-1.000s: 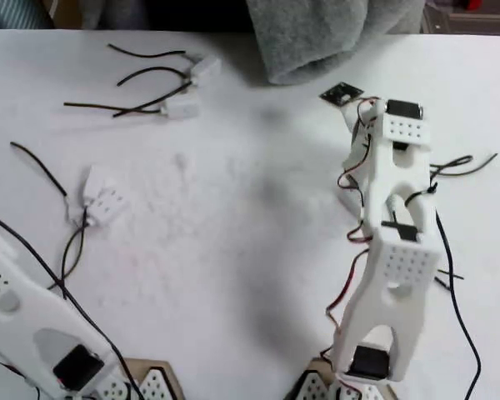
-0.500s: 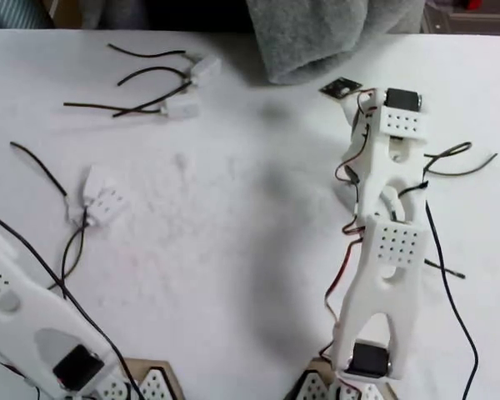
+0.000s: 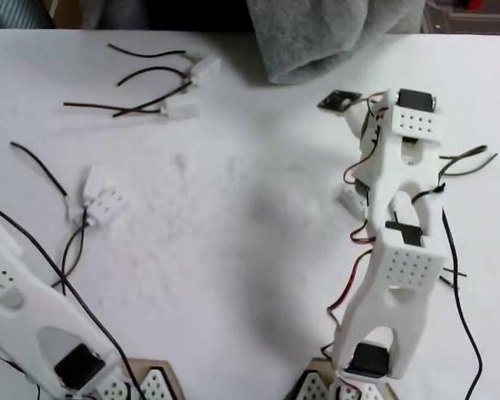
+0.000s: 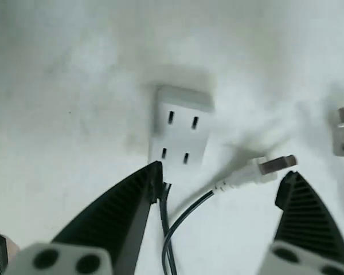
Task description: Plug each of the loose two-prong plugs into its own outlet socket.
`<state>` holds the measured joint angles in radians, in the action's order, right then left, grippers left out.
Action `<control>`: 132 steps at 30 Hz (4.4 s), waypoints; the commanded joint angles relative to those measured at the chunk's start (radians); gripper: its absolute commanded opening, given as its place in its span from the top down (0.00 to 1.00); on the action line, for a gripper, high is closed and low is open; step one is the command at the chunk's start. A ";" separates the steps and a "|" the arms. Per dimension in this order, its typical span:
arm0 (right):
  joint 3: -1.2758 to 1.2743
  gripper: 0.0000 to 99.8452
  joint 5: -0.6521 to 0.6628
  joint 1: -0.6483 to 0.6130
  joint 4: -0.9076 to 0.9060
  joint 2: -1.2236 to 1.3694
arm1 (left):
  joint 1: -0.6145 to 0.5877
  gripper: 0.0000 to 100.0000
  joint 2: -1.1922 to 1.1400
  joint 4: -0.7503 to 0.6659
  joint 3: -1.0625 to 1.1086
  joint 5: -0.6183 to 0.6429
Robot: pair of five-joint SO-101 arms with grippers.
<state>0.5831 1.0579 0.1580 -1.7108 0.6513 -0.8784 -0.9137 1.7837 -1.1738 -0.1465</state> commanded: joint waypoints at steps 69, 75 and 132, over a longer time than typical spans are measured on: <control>0.236 0.62 -1.852 -0.840 0.012 0.189 | 0.015 0.75 -0.085 -0.081 0.100 -0.011; 0.342 0.60 -1.709 -0.802 -0.007 0.102 | 0.061 0.75 -0.004 -0.003 0.101 -0.003; 0.287 0.61 -0.988 -0.743 -0.004 0.067 | 0.395 0.75 0.688 -0.787 1.502 0.594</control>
<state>0.8562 0.0667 -0.5769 -1.7123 0.7434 -0.5148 -0.2816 1.0027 0.3314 0.4411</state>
